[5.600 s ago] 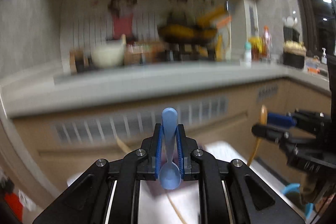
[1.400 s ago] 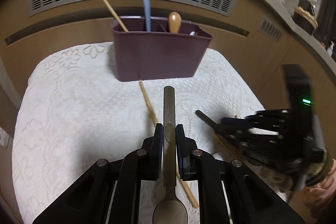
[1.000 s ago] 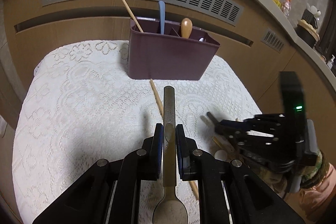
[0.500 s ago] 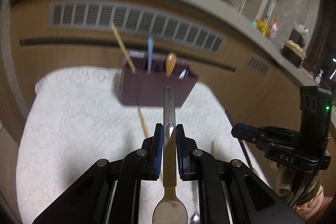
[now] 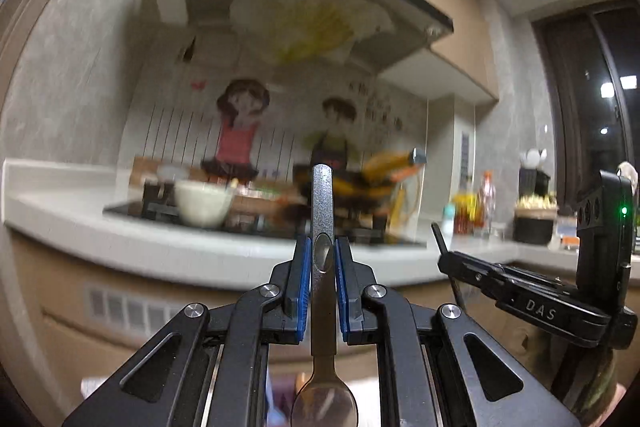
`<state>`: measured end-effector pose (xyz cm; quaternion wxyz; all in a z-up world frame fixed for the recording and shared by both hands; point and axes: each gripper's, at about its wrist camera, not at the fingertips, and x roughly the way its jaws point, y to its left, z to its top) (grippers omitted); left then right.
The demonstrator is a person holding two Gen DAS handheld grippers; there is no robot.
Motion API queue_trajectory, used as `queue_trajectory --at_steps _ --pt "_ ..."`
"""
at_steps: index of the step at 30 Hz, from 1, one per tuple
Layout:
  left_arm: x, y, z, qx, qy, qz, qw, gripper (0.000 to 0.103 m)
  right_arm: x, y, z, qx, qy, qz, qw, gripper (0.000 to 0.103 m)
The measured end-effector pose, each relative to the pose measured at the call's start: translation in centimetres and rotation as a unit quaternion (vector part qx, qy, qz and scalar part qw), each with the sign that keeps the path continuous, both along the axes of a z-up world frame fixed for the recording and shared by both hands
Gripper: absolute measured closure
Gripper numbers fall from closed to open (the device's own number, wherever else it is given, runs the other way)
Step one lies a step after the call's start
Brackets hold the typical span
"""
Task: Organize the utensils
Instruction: 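Lower both dark-handled spoons into the caddy and open both tools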
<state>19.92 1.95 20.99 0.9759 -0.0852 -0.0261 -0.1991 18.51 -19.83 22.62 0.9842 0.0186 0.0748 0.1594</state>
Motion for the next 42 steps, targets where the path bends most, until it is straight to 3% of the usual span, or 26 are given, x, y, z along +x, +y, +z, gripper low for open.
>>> queue_trajectory --at_steps 6,10,21,33,39,42 --pt "5.3 -0.2 -1.0 -0.005 -0.004 0.006 1.0 0.091 4.0 0.2 1.7 0.017 -0.043 -0.01 0.999 0.091" --pt "8.4 -0.6 -3.9 -0.003 0.008 0.021 0.9997 0.091 7.8 0.5 -0.8 0.017 -0.031 -0.015 0.999 0.091" --pt "17.4 -1.1 -12.9 0.001 0.098 0.045 0.9942 0.091 16.6 1.4 -9.7 0.012 0.042 -0.041 0.998 0.091" --pt "17.8 -0.6 -19.7 0.003 0.144 0.05 0.9882 0.091 17.7 2.7 -15.6 -0.02 0.085 -0.036 0.996 0.091" --pt "17.4 -0.9 -19.4 0.006 0.134 0.058 0.9893 0.091 16.0 2.1 -17.8 -0.025 0.155 -0.015 0.988 0.09" --pt "17.4 -1.1 -19.5 0.012 0.151 0.064 0.9863 0.089 13.7 1.5 -18.5 -0.049 0.161 -0.021 0.986 0.08"
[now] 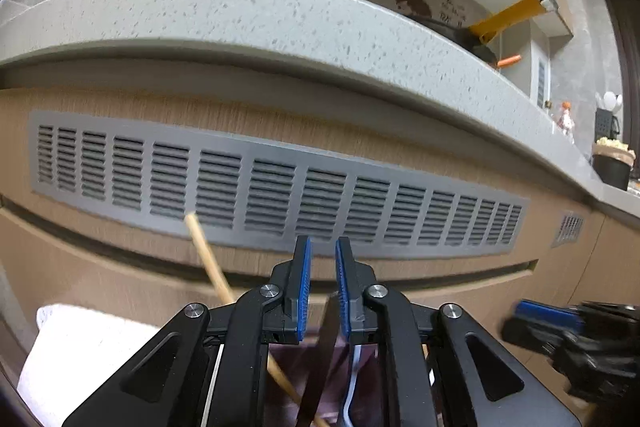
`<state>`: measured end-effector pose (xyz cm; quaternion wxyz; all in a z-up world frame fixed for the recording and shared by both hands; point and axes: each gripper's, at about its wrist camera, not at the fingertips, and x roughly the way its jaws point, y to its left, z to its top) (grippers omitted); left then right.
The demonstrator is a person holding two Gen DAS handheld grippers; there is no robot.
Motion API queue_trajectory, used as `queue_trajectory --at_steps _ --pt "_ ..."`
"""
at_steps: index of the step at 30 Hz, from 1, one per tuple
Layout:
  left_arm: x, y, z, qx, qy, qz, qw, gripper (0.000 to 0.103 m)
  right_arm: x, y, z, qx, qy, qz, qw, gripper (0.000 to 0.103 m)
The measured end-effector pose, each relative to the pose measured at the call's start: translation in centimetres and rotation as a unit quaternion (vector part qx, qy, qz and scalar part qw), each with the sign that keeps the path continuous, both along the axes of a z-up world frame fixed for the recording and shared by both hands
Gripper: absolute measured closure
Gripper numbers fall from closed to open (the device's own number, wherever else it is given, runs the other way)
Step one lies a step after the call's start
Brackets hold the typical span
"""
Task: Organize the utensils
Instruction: 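Lower both dark-handled spoons into the caddy and open both tools, then grasp a wooden chopstick with the right tool while the left tool grasps the white-knobbed spoon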
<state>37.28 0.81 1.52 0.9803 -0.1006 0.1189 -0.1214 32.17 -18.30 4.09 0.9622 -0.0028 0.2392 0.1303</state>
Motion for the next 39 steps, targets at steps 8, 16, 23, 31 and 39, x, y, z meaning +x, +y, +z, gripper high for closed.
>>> queue_trajectory --at_steps 8,16,23,31,39 --pt "-4.2 2.6 0.2 -0.007 0.104 0.025 0.9942 0.06 -6.4 -2.1 -2.1 -0.084 0.017 -0.024 0.996 0.039" --pt "-10.5 0.3 -3.6 0.079 0.234 -0.043 0.968 0.038 -11.9 -2.4 -5.1 -0.136 0.022 -0.067 0.988 0.001" --pt "-13.0 -0.1 -7.3 0.071 0.32 -0.043 0.9438 0.038 -14.3 -2.3 -7.2 -0.09 0.124 -0.02 0.988 0.003" --pt "-15.5 0.3 -7.6 0.083 0.329 -0.061 0.9386 0.038 -16.1 0.7 -10.5 -0.077 0.225 0.077 0.968 0.08" --pt "-16.6 -1.4 -7.5 0.085 0.334 -0.113 0.9317 0.038 -15.7 1.6 -12.1 -0.107 0.247 0.075 0.96 0.092"
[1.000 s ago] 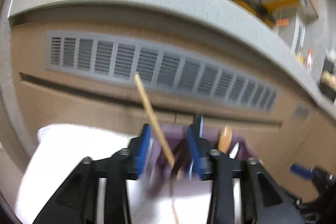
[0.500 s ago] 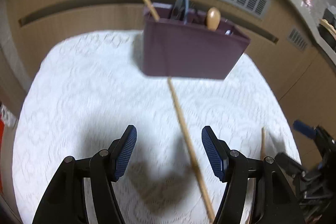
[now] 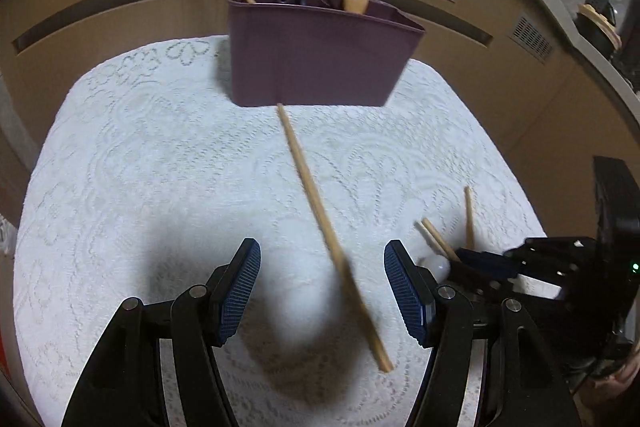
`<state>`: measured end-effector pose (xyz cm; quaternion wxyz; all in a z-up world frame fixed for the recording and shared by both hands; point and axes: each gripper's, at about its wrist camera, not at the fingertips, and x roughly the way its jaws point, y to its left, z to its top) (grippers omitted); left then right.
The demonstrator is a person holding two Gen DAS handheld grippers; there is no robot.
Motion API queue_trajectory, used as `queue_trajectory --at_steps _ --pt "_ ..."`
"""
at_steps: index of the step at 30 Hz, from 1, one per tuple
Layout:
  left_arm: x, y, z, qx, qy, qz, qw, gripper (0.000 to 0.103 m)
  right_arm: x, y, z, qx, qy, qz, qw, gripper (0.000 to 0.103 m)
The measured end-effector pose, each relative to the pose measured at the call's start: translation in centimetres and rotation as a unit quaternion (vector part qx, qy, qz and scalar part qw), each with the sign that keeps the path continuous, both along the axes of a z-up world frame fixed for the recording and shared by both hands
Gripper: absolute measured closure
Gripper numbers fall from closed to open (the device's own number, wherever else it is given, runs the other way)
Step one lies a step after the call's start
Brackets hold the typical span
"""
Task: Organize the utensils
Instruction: 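Grasp a wooden chopstick with the right tool while the left tool grasps the white-knobbed spoon, then lift the chopstick and white-knobbed spoon with both tools above the caddy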
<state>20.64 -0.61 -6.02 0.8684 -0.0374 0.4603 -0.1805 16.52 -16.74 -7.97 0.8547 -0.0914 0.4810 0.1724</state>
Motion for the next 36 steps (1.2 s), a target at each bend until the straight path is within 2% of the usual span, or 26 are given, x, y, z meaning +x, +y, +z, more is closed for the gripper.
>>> queue_trajectory --at_steps 2,6,9,11,14,17,19,22,26,36 --pt "-0.4 -0.6 0.1 -0.006 0.007 -0.016 0.9998 0.038 0.3 -0.1 0.0 0.001 0.001 -0.001 1.0 0.096" --pt "-1.3 -2.6 -0.1 -0.035 0.024 -0.076 0.9962 0.038 0.4 -1.8 1.6 0.028 -0.01 -0.017 0.999 0.097" --pt "-2.2 -4.8 -0.3 -0.024 0.019 -0.115 0.9929 0.039 0.8 -3.3 2.8 0.041 -0.024 -0.038 0.998 0.097" --pt "-2.4 -6.3 -0.7 -0.013 0.019 -0.131 0.9911 0.045 1.0 -4.1 3.4 0.046 -0.032 -0.049 0.997 0.097" --pt "-2.0 -7.7 -1.4 0.005 0.027 -0.134 0.9907 0.054 0.8 -4.7 3.9 0.055 -0.036 -0.06 0.996 0.097" --pt "-1.3 -8.8 -2.2 0.043 0.022 -0.123 0.9912 0.061 0.5 -4.8 4.0 0.059 -0.038 -0.061 0.996 0.097" --pt "-1.0 -9.1 -2.7 0.055 0.022 -0.121 0.9909 0.065 0.3 -4.8 3.9 0.063 -0.037 -0.062 0.995 0.097" --pt "-0.9 -9.2 -3.4 0.061 0.026 -0.122 0.9903 0.07 0.1 -4.7 3.8 0.065 -0.036 -0.063 0.995 0.097" --pt "-0.8 -9.2 -4.0 0.063 0.022 -0.119 0.9906 0.071 0.1 -5.1 3.8 0.067 -0.037 -0.066 0.995 0.097" --pt "-1.0 -8.9 -3.6 0.052 0.022 -0.114 0.9919 0.079 0.2 -4.9 3.3 0.069 -0.027 -0.067 0.995 0.097"
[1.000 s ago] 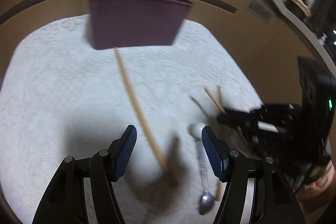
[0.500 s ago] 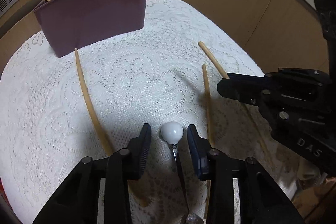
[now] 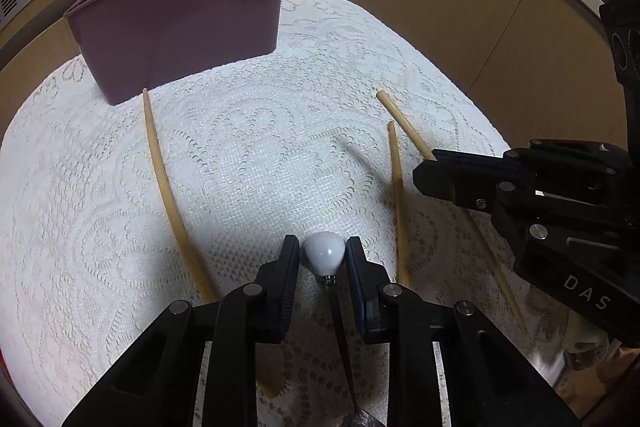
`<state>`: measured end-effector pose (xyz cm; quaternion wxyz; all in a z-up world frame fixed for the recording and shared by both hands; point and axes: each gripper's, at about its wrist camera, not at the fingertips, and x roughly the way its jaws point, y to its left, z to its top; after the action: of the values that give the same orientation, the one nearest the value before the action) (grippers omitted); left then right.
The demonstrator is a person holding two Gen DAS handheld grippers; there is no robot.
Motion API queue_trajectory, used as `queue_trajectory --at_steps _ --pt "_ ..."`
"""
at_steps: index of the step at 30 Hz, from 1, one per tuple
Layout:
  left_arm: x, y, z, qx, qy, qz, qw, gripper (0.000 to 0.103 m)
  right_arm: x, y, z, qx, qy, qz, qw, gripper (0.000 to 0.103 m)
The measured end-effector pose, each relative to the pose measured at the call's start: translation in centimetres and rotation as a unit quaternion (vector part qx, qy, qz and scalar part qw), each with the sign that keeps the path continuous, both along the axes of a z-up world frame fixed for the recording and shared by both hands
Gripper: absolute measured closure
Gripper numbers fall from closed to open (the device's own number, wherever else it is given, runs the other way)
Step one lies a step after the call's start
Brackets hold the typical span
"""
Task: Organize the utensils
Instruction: 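Lift the chopstick and white-knobbed spoon with both tools above the caddy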
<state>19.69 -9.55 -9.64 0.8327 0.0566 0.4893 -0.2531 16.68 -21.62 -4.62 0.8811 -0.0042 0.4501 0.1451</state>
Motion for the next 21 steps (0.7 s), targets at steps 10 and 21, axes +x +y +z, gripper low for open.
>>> queue_trajectory --at_steps 10,21 --pt "-2.0 2.6 1.7 -0.043 -0.008 0.02 0.9989 0.08 -0.5 0.2 0.2 0.012 0.005 0.0 1.0 0.097" --pt "-4.6 6.7 7.3 -0.099 -0.075 0.053 0.9908 0.08 -1.8 0.6 2.5 0.034 -0.011 0.008 0.999 0.097"
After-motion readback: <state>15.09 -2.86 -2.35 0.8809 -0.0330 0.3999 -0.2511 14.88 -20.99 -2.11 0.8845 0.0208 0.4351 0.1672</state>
